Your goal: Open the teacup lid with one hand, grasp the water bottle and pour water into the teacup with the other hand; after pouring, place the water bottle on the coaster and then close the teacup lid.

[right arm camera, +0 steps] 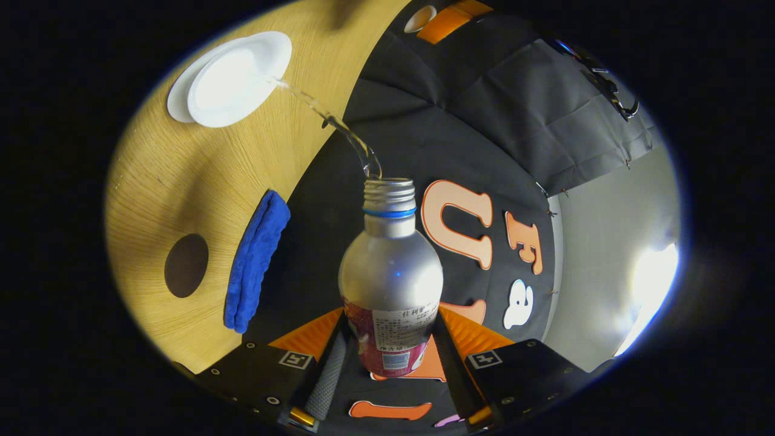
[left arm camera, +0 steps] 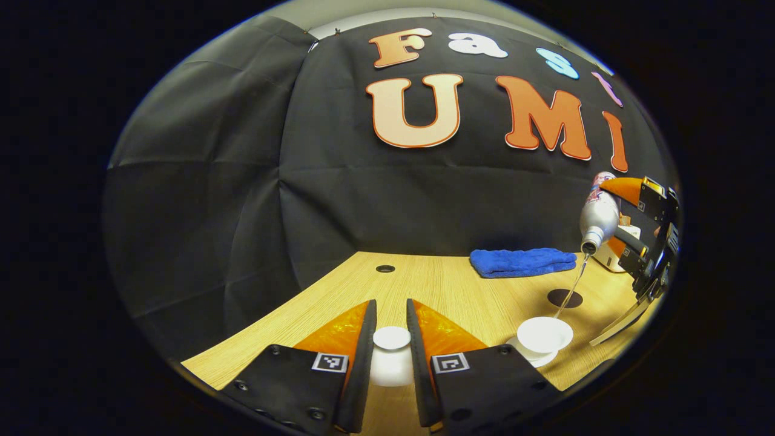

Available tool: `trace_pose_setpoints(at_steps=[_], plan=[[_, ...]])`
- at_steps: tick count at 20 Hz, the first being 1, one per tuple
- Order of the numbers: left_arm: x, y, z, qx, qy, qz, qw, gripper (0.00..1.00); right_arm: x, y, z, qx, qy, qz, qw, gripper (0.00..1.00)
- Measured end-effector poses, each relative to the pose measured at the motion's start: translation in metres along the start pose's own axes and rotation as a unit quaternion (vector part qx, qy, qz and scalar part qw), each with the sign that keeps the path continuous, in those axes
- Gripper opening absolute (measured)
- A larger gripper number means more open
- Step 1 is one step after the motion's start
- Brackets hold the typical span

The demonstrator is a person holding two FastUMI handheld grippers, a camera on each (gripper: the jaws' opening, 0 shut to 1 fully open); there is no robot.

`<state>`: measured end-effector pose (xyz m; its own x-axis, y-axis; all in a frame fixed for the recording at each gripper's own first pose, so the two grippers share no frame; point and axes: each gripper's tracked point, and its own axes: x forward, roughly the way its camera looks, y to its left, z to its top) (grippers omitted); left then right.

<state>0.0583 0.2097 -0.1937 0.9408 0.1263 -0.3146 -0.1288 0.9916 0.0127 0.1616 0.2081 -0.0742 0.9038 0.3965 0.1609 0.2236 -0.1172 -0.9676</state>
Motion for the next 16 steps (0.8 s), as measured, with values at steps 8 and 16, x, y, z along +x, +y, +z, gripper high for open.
trace_pose_setpoints(at_steps=[8, 16], plan=[[0.003, -0.003, -0.003, 0.008, 0.001, 0.000, 1.000, 0.37, 0.006, -0.020, 0.003, -0.038, -0.020, -0.040, 0.998, 0.78], [0.005, -0.005, -0.007, 0.010, 0.007, -0.003, 1.000, 0.37, 0.005, -0.021, 0.021, -0.070, -0.050, -0.075, 0.993, 0.78]])
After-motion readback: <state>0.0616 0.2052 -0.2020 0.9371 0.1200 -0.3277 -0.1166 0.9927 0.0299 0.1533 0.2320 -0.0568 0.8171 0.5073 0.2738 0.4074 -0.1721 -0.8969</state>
